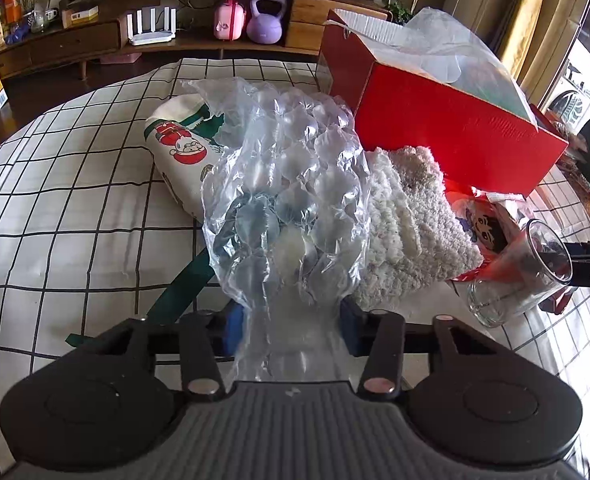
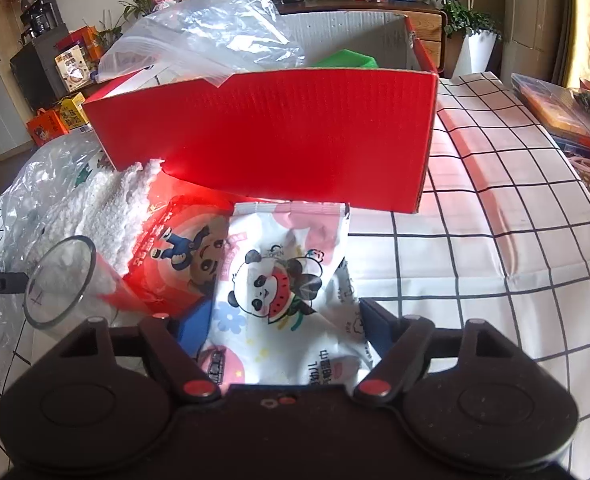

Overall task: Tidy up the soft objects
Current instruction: 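Grasp the bubble wrap with left tool while right tool grasps panda wipes pack, then lift and carry the bubble wrap and wipes pack with both tools into the box, then open both tools to release the bubble wrap and wipes pack in the box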

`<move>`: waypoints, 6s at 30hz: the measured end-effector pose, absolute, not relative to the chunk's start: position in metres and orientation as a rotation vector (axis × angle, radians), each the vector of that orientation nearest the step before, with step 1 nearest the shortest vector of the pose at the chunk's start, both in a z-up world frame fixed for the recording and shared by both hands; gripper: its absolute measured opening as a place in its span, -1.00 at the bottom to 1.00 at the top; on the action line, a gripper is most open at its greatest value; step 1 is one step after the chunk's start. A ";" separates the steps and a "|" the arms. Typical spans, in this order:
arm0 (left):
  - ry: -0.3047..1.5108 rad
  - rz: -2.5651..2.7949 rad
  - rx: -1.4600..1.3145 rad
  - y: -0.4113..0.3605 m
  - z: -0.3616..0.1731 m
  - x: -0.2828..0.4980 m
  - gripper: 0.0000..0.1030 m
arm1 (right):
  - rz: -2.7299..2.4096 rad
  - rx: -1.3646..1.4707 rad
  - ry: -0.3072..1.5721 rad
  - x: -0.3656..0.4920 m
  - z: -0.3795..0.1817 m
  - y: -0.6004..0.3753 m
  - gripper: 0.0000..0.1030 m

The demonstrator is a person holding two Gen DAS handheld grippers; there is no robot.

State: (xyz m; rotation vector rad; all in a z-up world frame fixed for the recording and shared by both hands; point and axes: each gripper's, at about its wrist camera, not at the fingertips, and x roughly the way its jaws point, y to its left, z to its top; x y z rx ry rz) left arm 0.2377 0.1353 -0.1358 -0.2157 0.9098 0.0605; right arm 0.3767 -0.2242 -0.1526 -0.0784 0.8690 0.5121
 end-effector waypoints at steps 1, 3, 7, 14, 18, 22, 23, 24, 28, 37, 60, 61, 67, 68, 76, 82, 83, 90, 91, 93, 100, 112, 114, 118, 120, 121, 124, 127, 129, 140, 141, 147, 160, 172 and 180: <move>0.907 0.058 -0.218 0.135 -0.135 0.237 -0.24 | 0.508 -0.079 0.871 0.376 -0.152 -0.225 0.49; 0.898 0.060 -0.220 0.136 -0.134 0.235 -0.39 | 0.504 -0.086 0.870 0.373 -0.152 -0.226 0.46; 0.868 0.053 -0.239 0.136 -0.129 0.230 -0.58 | 0.486 -0.083 0.863 0.368 -0.149 -0.231 0.43; 0.834 0.053 -0.215 0.130 -0.116 0.222 -0.67 | 0.465 -0.053 0.851 0.355 -0.135 -0.245 0.40; 0.816 0.046 -0.207 0.127 -0.106 0.217 -0.67 | 0.465 -0.048 0.837 0.342 -0.123 -0.252 0.40; 0.815 0.036 -0.209 0.125 -0.095 0.211 -0.67 | 0.469 -0.041 0.825 0.327 -0.108 -0.259 0.39; 0.816 0.032 -0.206 0.123 -0.092 0.209 -0.67 | 0.471 -0.041 0.818 0.323 -0.104 -0.260 0.38; 0.817 0.028 -0.205 0.121 -0.089 0.207 -0.67 | 0.470 -0.041 0.814 0.319 -0.100 -0.262 0.38; 0.812 0.008 -0.196 0.115 -0.076 0.199 -0.67 | 0.483 -0.036 0.801 0.306 -0.083 -0.266 0.37; 0.758 -0.019 -0.171 0.101 -0.046 0.188 -0.67 | 0.502 -0.024 0.747 0.286 -0.051 -0.274 0.37; 0.729 -0.208 -0.092 0.050 0.023 0.193 -0.67 | 0.528 -0.049 0.639 0.289 0.007 -0.270 0.37; 0.734 -0.218 -0.093 0.048 0.026 0.197 -0.67 | 0.527 -0.049 0.638 0.292 0.009 -0.269 0.37; 0.774 -0.281 -0.080 0.038 0.036 0.221 -0.67 | 0.510 -0.051 0.636 0.310 0.016 -0.265 0.37; 0.786 -0.292 -0.081 0.037 0.037 0.225 -0.67 | 0.508 -0.045 0.640 0.314 0.016 -0.266 0.37; 0.915 -0.323 -0.151 0.040 0.028 0.269 -0.67 | 0.497 -0.053 0.664 0.339 0.010 -0.263 0.37; 1.007 -0.323 -0.177 0.036 0.023 0.312 -0.67 | 0.485 -0.065 0.692 0.362 0.002 -0.257 0.37; 1.016 -0.323 -0.181 0.035 0.022 0.319 -0.67 | 0.484 -0.064 0.695 0.366 0.001 -0.257 0.37; 1.028 -0.280 -0.139 0.031 0.015 0.369 -0.67 | 0.458 -0.082 0.718 0.399 -0.008 -0.252 0.37; 1.029 -0.273 -0.139 0.031 0.013 0.376 -0.67 | 0.454 -0.083 0.720 0.404 -0.008 -0.252 0.37; 1.032 -0.267 -0.142 0.032 0.010 0.392 -0.67 | 0.453 -0.084 0.728 0.416 -0.010 -0.249 0.37; 1.039 -0.203 -0.150 0.039 -0.003 0.440 -0.67 | 0.458 -0.115 0.744 0.450 -0.021 -0.231 0.37; 1.073 -0.107 -0.163 0.051 -0.047 0.495 -0.67 | 0.481 -0.162 0.786 0.493 -0.050 -0.190 0.37; 1.085 -0.107 -0.157 0.051 -0.055 0.500 -0.67 | 0.490 -0.174 0.790 0.498 -0.055 -0.185 0.36; 1.099 -0.102 -0.155 0.050 -0.068 0.503 -0.67 | 0.497 -0.188 0.807 0.504 -0.063 -0.176 0.36; 1.108 -0.096 -0.149 0.052 -0.074 0.505 -0.67 | 0.489 -0.206 0.808 0.506 -0.067 -0.173 0.36; 1.111 -0.093 -0.149 0.052 -0.077 0.506 -0.67 | 0.481 -0.214 0.808 0.507 -0.069 -0.172 0.36; 1.117 -0.086 -0.149 0.054 -0.085 0.509 -0.67 | 0.476 -0.213 0.808 0.511 -0.074 -0.170 0.36; 1.124 -0.082 -0.139 0.054 -0.093 0.511 -0.68 | 0.466 -0.230 0.796 0.512 -0.080 -0.167 0.35; 1.126 -0.087 -0.116 0.051 -0.096 0.512 -0.68 | 0.451 -0.246 0.781 0.516 -0.084 -0.166 0.35; 1.171 -0.096 -0.042 0.031 -0.113 0.525 -0.67 | 0.477 -0.339 0.750 0.517 -0.095 -0.157 0.41; 1.169 -0.099 -0.037 0.030 -0.113 0.526 -0.67 | 0.483 -0.338 0.746 0.516 -0.095 -0.157 0.42; 1.138 -0.116 -0.040 0.031 -0.106 0.523 -0.67 | 0.504 -0.333 0.734 0.510 -0.093 -0.162 0.50; 1.054 -0.127 -0.004 0.028 -0.085 0.492 -0.37 | 0.490 -0.283 0.710 0.493 -0.077 -0.186 0.57; 1.006 -0.130 -0.081 0.040 -0.062 0.471 0.23 | 0.494 -0.255 0.693 0.475 -0.064 -0.196 0.58; 0.981 -0.123 -0.139 0.056 -0.051 0.451 0.35 | 0.502 -0.217 0.688 0.464 -0.057 -0.204 0.65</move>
